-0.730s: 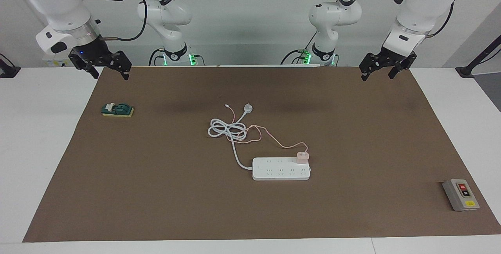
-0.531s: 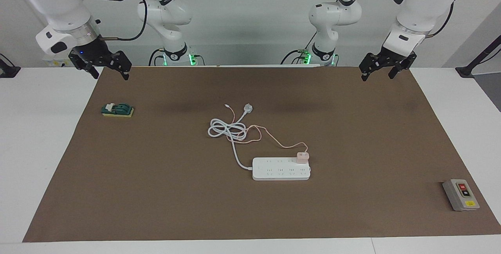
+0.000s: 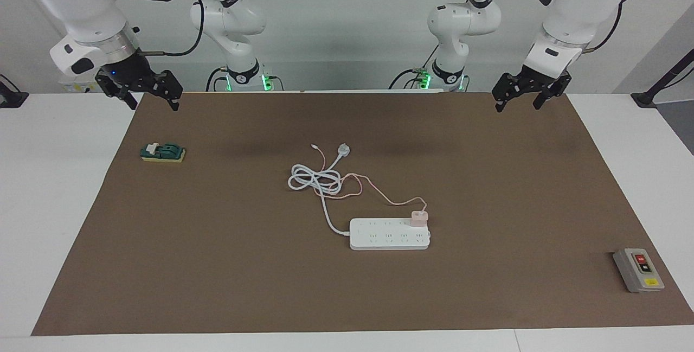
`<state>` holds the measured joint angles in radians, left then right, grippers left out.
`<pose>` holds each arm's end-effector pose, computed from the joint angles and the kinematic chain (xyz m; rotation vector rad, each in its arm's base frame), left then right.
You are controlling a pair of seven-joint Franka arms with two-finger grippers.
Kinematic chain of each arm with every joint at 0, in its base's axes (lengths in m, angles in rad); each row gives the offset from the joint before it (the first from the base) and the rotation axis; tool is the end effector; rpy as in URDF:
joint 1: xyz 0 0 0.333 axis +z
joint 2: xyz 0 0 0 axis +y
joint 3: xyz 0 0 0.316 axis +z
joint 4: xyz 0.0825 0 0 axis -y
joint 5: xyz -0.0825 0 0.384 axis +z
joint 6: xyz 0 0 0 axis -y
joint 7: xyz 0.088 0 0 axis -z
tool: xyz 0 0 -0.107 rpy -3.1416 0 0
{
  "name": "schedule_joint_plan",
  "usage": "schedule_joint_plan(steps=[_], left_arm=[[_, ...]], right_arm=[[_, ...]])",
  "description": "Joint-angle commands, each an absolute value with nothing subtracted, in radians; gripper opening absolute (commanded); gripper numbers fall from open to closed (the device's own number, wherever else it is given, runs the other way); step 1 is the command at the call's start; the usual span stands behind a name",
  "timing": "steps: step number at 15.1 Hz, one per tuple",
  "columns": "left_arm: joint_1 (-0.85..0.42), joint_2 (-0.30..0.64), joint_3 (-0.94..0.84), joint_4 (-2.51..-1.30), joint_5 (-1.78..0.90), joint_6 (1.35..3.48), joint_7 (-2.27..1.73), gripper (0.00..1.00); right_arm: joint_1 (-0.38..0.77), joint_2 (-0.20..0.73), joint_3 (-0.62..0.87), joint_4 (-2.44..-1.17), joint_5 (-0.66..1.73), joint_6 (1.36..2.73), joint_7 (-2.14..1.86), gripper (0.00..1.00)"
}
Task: Unplug charger and place it aside
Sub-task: 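Reach the left gripper to the pink charger while the right gripper reaches the strip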
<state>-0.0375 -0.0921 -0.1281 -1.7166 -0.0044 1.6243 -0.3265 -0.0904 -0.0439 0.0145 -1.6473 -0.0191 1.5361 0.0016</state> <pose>0.5213 -0.0906 0.6096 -3.1240 -0.2531 -0.0014 0.5340 -0.0425 0.6096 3.1202 -0.1211 -0.1062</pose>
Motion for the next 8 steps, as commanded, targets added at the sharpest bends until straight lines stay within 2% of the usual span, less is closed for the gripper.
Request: schedule_joint_plan(steps=[1, 3, 6, 8], left_arm=[[-0.103, -0.095, -0.117, -1.738, 0.0, 1.715, -0.614, 1.0], [-0.13, -0.077, -0.117, -1.736, 0.0, 1.75, -0.867, 1.0], [-0.166, -0.025, -0.117, -1.707, -0.002, 1.781, -1.133, 1.0], [-0.211, 0.084, -0.115, -1.633, 0.008, 1.795, -1.384, 1.0]], right_arm=[[-0.068, -0.049, 0.028, -1.675, 0.024, 1.572, 0.168, 1.0], [-0.041, -0.035, 0.028, -1.689, 0.064, 1.586, 0.33, 1.0], [0.001, 0.035, 0.028, -1.681, 0.174, 1.637, 0.573, 1.0], [0.053, 0.089, 0.026, -1.68, 0.248, 1.712, 0.763, 1.0]])
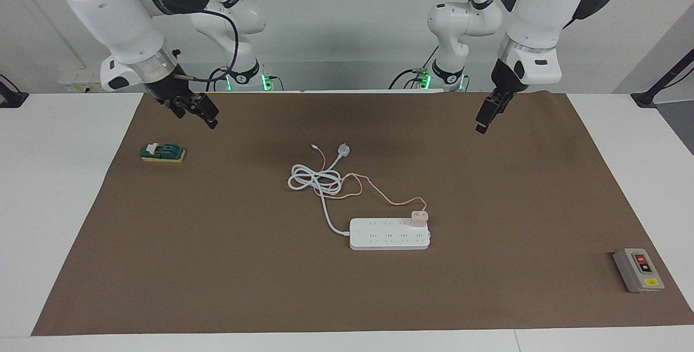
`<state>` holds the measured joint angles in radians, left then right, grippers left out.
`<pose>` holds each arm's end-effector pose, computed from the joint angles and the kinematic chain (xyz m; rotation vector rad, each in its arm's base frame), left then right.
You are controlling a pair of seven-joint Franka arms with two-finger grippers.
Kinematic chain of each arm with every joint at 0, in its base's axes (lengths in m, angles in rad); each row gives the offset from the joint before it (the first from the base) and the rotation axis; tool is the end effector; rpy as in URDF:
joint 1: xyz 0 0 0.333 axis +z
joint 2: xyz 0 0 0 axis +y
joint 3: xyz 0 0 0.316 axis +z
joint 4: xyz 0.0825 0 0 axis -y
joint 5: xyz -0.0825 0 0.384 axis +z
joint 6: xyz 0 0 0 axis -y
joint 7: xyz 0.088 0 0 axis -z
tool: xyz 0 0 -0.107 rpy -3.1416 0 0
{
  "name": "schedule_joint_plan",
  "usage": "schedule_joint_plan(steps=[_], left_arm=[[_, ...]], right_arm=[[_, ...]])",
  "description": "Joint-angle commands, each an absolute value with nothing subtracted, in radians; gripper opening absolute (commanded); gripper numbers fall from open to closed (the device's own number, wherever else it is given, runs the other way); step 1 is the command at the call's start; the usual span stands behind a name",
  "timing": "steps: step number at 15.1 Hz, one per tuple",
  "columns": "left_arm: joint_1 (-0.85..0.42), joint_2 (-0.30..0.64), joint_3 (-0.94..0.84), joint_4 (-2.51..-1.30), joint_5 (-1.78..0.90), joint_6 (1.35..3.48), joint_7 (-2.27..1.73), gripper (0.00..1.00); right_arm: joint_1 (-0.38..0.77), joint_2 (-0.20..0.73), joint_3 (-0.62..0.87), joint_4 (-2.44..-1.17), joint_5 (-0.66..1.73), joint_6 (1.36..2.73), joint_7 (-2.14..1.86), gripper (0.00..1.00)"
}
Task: Unplug charger and place it aside
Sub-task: 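Reach the left gripper to the pink charger while the right gripper reaches the strip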
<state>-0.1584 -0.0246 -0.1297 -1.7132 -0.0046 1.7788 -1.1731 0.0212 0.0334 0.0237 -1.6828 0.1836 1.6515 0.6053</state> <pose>0.5395 -0.1611 0.5890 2.7819 1.3193 0.1019 0.5647 0.0434 0.5613 -2.8582 0.8547 0.1791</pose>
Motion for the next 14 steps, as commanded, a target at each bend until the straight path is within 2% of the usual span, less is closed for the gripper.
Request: schedule_joint_plan(steps=[1, 3, 6, 8, 10, 12, 14], left_arm=[[-0.247, 0.168, -0.114, -1.574, 0.011, 1.79, -1.519, 1.0], [-0.264, 0.28, -0.115, -1.484, 0.031, 1.808, -1.757, 1.0], [-0.281, 0.365, -0.114, -1.45, 0.029, 1.9, -1.948, 1.0], [-0.305, 0.438, -0.107, -1.428, 0.041, 1.925, -2.068, 1.0], [-0.362, 0.561, -0.08, -1.301, 0.06, 1.884, -2.074, 1.0], [-0.377, 0.601, -0.074, -1.273, 0.063, 1.881, -2.077, 1.0], [-0.379, 0.603, -0.074, -1.285, 0.071, 1.893, -2.077, 1.0]], right_arm=[[0.078, 0.116, 0.028, -1.678, 0.28, 1.745, 0.855, 1.0], [0.121, 0.172, 0.026, -1.677, 0.381, 1.834, 1.013, 1.0], [0.166, 0.239, 0.026, -1.661, 0.5, 1.929, 1.176, 1.0], [0.204, 0.355, 0.026, -1.588, 0.605, 1.979, 1.341, 1.0], [0.228, 0.454, 0.028, -1.511, 0.632, 2.018, 1.416, 1.0], [0.258, 0.507, 0.028, -1.503, 0.713, 2.058, 1.42, 1.0], [0.288, 0.558, 0.026, -1.497, 0.756, 2.085, 1.417, 1.0]])
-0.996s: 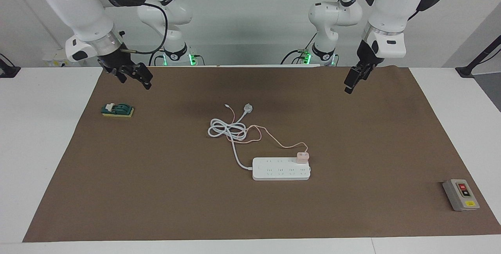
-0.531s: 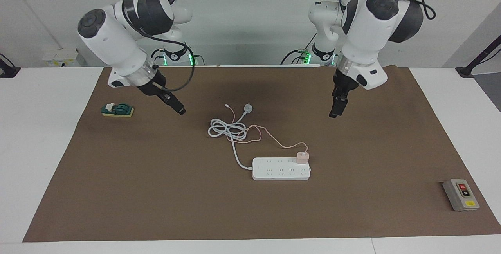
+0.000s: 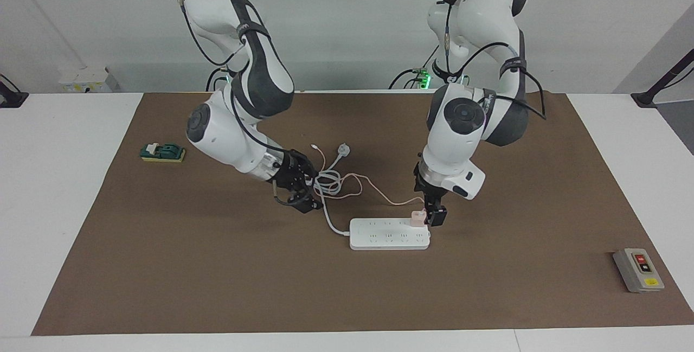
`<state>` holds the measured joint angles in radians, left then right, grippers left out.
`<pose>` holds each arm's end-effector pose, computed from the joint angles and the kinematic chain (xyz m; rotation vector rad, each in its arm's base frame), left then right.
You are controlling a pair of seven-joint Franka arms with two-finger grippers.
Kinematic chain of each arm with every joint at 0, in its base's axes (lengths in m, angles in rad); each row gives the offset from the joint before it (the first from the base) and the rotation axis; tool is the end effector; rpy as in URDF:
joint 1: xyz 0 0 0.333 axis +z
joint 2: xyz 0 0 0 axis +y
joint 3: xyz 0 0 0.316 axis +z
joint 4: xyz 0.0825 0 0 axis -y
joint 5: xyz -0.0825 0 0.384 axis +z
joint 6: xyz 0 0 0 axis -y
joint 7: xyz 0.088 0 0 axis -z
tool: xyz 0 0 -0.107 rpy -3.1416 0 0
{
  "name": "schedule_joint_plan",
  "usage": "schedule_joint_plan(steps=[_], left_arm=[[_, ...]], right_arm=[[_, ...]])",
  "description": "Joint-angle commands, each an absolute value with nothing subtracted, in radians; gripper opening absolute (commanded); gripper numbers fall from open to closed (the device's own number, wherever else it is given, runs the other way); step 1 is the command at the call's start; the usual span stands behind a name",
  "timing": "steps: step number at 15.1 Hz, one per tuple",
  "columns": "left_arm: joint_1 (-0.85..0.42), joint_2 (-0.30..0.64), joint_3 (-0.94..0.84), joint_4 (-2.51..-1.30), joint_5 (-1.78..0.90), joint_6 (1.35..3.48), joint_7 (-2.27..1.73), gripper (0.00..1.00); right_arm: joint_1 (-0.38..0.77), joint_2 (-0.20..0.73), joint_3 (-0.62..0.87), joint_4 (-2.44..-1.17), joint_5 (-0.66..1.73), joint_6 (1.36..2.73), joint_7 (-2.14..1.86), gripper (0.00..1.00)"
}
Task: Unplug charger and place it aside
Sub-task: 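Reach the left gripper to the pink charger while the right gripper reaches the strip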
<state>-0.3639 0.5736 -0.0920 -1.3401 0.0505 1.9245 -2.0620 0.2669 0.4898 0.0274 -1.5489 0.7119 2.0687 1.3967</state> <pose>0.6532 -0.3010 0.3974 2.1752 2.2484 0.0029 0.6593 0.2323 0.3810 -1.9673 1.7402 0.6266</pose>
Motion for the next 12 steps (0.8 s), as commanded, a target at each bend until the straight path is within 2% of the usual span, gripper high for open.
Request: schedule_joint_plan(steps=[1, 4, 8, 12], left_arm=[[-0.38, 0.603, -0.075, -1.29, 0.071, 1.894, -2.077, 1.0], [-0.38, 0.6, -0.075, -1.311, 0.067, 1.916, -2.077, 1.0], [-0.385, 0.589, -0.075, -1.36, 0.067, 1.953, -2.077, 1.0], [-0.394, 0.569, -0.074, -1.425, 0.072, 1.985, -2.079, 0.99]], right_arm=[[0.29, 0.589, 0.028, -1.471, 0.784, 2.109, 1.419, 1.0], [0.302, 0.658, 0.026, -1.424, 0.922, 2.134, 1.434, 1.0], [0.345, 0.842, 0.025, -1.217, 0.911, 2.129, 1.534, 1.0], [0.365, 0.867, 0.026, -1.192, 0.913, 2.154, 1.526, 1.0]])
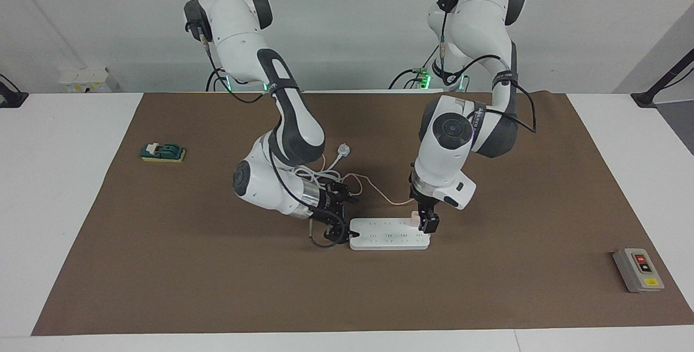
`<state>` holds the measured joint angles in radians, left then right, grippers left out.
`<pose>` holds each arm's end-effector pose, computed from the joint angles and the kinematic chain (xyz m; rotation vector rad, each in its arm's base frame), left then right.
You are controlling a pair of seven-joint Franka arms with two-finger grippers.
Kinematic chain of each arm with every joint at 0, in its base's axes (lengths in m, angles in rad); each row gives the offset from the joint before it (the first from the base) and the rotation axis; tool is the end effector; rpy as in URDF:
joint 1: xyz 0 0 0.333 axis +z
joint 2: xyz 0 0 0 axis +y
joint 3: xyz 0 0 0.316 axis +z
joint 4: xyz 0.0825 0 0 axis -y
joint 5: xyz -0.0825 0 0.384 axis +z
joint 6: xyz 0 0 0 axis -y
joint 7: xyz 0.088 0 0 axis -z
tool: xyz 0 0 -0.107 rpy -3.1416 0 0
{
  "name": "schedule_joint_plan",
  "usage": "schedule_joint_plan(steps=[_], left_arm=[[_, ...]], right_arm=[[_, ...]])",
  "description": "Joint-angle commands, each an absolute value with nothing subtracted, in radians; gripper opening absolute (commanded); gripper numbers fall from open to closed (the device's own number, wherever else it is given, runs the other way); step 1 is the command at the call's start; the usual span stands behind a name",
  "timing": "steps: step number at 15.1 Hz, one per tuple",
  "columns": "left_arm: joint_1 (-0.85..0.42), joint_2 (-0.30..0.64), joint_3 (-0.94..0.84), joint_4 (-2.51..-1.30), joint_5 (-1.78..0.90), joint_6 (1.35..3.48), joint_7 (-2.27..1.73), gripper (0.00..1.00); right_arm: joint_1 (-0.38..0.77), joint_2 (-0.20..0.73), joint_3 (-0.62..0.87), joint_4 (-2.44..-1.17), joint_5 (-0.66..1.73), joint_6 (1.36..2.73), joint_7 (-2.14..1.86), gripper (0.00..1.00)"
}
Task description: Unplug charger and place it aside
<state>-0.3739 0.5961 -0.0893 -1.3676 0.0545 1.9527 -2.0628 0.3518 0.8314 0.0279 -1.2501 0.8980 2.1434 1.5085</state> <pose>0.6503 -0.3063 0.3706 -2.1895 -2.2413 0.0036 0.7023 0.3094 0.2826 -1.7318 1.8331 0.7985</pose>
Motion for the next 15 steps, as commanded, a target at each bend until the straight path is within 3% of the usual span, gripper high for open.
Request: schedule_joint_plan(steps=[1, 15], left_arm=[[-0.399, 0.571, -0.074, -1.433, 0.086, 1.988, -2.079, 0.99], [-0.385, 0.568, -0.075, -1.497, 0.138, 2.068, -2.074, 0.98]], right_arm=[[0.37, 0.873, 0.026, -1.187, 0.911, 2.16, 1.523, 1.0], [0.411, 0.911, 0.018, -1.177, 0.818, 2.212, 1.508, 1.0]])
